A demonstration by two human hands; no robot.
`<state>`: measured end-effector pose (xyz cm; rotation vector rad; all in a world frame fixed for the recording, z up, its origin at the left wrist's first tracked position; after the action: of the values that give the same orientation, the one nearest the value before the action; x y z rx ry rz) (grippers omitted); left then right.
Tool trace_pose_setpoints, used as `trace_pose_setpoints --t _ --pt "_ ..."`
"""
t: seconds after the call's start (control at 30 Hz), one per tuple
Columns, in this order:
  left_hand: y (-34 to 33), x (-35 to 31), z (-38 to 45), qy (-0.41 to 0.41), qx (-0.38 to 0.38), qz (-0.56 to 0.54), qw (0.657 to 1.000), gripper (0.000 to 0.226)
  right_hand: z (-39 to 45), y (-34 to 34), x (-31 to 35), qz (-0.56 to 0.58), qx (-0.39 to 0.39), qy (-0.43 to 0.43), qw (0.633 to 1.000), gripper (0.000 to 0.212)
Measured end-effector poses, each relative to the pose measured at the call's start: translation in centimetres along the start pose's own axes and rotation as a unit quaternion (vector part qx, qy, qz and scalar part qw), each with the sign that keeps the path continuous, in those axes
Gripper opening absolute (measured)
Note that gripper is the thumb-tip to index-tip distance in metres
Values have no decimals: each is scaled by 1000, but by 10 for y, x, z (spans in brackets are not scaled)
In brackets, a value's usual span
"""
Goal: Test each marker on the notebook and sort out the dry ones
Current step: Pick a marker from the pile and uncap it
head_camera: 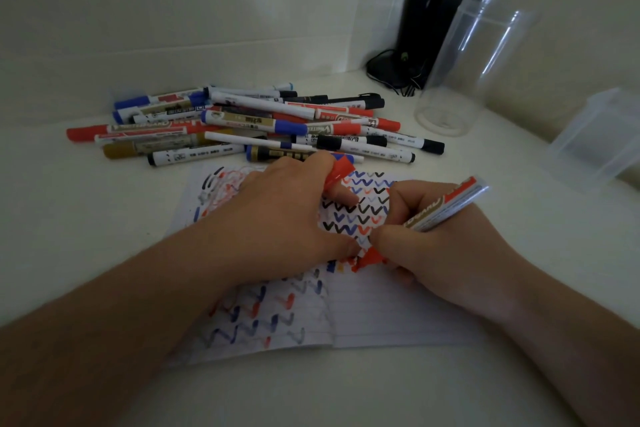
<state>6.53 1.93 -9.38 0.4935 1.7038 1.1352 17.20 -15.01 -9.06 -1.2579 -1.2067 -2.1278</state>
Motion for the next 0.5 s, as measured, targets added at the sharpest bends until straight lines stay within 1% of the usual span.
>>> trace_pose_setpoints --t 0.07,0.13,0.2,0.27,0.33,0.37,0.43,0.5 --pt "1 0 0 1 3 -3 1000 63 1 0 1 14 8 -17 1000 24" --pt "2 -3 -2 -3 4 -3 1000 55 5 7 1 121 -20 -55 991 22" --pt "3 -5 -4 -18 -2 -4 1000 43 12 19 0 254 -60 -83 962 29" --pt "3 -6 -5 -26 -6 -19 999 31 18 32 -2 348 -92 -92 929 36" --pt "2 -6 -5 -25 -16 -30 999 24 20 38 -3 416 -98 -94 899 31" --pt "2 -6 -6 -24 -23 -29 999 24 20 38 -4 439 -95 -93 888 26" --pt "2 -8 -8 -21 -26 -24 999 28 20 34 -4 459 -82 -88 880 21" --pt "2 -9 -9 -18 -22 -16 999 28 19 31 -4 459 -63 -78 882 26"
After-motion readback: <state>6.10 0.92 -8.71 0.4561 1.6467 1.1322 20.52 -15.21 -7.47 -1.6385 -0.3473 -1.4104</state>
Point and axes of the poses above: each hand's wrist, its own z-axis towards the middle knuckle, its own y-axis out of the back of the hand, x = y × z, the point moved 1 cm from there along z, towards the middle knuckle, and after that the axes turned 9 degrees about y, right-handed, at the moved point
